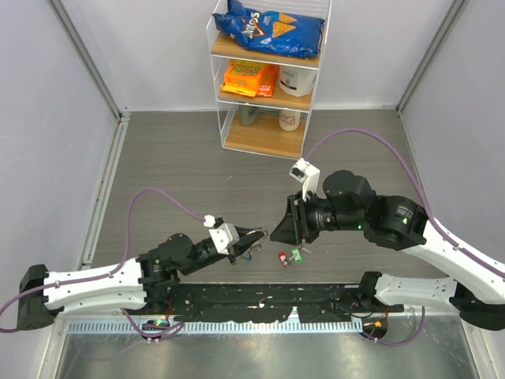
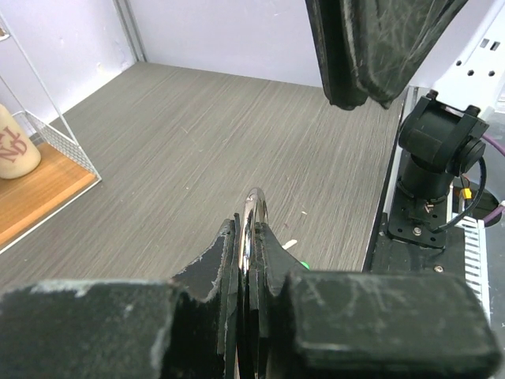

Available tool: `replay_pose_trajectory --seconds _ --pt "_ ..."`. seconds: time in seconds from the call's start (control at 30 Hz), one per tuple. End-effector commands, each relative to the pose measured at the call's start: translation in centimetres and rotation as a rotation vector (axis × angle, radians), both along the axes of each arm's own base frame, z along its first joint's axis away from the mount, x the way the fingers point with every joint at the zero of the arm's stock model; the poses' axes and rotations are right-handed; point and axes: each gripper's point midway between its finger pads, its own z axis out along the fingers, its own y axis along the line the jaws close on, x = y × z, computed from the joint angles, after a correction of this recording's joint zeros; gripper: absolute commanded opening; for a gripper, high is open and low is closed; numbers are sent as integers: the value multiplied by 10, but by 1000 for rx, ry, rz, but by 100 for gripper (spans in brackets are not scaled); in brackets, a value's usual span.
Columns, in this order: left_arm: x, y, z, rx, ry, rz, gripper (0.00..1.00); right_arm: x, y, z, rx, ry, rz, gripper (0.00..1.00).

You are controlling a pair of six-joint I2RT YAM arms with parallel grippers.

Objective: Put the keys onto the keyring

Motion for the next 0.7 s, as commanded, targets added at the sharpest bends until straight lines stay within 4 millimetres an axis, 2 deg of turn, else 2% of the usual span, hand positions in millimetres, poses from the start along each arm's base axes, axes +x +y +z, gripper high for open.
replay_pose_trajectory --seconds 0.0,0.03,0.23,0.33,0.47,0.57,0.6,0.67 --pt "-4 2 22 -75 -9 -23 0 6 -6 13 32 -67 -33 34" --pt "-5 3 23 -77 -8 -23 0 7 -9 12 22 -74 -37 34" --pt "-8 6 26 -69 0 -34 0 14 -19 -27 -63 -161 -24 35" --pt "-10 9 28 -65 15 -37 0 18 -19 -32 -46 -217 -14 37" --pt "-13 11 33 -68 52 -44 0 22 -16 -39 -13 -292 8 40" --pt "-16 13 38 -77 79 -56 0 24 -10 -51 6 -339 33 43" --pt "-17 13 38 -75 92 -56 0 24 -6 -49 31 -351 47 44" --pt "-18 15 44 -76 119 -58 0 24 -3 -63 20 -364 72 47"
